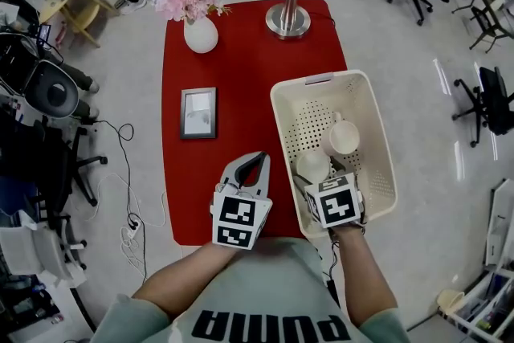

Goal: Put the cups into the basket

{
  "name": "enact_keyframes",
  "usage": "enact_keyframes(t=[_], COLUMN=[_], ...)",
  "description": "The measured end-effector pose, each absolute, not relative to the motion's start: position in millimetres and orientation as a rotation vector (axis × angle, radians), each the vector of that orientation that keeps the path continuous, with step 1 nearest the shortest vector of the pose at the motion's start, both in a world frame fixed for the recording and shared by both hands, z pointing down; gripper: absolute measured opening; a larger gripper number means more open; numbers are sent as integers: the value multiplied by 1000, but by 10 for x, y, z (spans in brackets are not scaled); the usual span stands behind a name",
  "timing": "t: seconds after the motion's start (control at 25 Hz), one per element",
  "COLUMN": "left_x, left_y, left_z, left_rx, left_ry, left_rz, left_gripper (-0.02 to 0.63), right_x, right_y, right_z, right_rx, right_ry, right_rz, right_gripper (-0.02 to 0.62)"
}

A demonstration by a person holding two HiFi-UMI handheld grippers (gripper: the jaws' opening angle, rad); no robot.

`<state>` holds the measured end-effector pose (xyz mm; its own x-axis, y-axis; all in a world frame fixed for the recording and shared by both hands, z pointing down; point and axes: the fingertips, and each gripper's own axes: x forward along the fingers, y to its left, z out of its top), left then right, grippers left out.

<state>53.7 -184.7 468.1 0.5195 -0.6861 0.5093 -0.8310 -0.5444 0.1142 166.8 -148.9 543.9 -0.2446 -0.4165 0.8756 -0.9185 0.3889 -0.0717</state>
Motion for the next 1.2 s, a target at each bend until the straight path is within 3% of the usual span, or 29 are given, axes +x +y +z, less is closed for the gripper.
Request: enact_keyframes(t=[0.72, 0.8, 0.88, 1.0, 1.2], left_x=[334, 294, 238, 125, -60], left_y=[-1605, -1553, -1500, -1422, -1296], left_z=[4284, 4239, 4199, 4155, 4103], left_rx=[2482, 2488, 2489, 2491, 2478], left_ry=[-1287, -1292, -1302, -1331, -1365], left_rz=[482, 471, 458, 450, 426], left_gripper=[6, 6, 6, 6, 6], right_x=[1294, 1225, 1160, 1051, 862], right_y=[-1277, -1234, -1187, -1111, -1021], right_z=[4398, 4336, 4279, 4213, 4193], right_rx=[1418, 1441, 1470, 1499, 1535], right_ry=[-2070, -2082, -2093, -2122, -2148], right_rz=[532, 507, 479, 453, 410], right_gripper=[382, 337, 193, 70, 17])
